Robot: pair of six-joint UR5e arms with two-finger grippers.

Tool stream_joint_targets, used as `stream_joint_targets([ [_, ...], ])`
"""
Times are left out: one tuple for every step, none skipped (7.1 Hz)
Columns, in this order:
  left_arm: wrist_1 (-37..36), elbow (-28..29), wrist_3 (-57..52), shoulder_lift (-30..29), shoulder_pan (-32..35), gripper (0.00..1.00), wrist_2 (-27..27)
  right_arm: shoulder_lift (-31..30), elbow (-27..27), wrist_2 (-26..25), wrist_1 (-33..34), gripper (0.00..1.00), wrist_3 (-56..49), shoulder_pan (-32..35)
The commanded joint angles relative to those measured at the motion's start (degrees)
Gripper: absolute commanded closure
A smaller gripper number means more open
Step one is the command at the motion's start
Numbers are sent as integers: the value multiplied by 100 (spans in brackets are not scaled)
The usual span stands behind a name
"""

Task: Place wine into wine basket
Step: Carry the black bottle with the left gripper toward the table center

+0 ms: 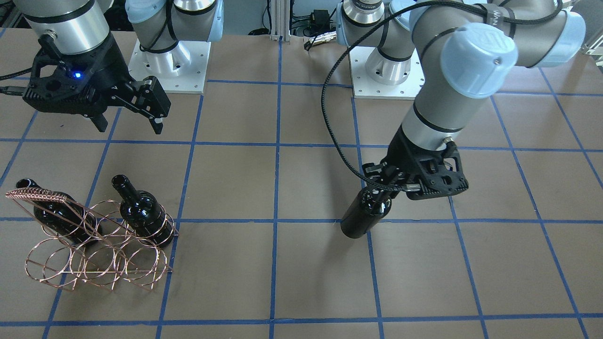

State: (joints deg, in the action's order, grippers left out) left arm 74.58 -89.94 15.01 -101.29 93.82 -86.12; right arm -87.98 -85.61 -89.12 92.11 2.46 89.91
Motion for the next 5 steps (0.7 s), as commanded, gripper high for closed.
stream_joint_targets([
  [-48, -732, 433, 354, 496, 100, -2, 0, 0, 0, 0, 0, 0, -9],
  [-32, -918, 424, 503, 558, 100, -28, -8, 0, -9, 0, 0, -9, 0],
  [-14, -1033, 407, 566, 637, 100, -28, -9, 0, -9, 0, 0, -35, -9],
  [-22, -1051, 415, 540, 655, 100, -11, 0, 0, 0, 0, 0, -26, 0],
  [-92, -1034, 415, 470, 647, 100, 7, -8, 0, 0, 0, 0, -26, 0],
])
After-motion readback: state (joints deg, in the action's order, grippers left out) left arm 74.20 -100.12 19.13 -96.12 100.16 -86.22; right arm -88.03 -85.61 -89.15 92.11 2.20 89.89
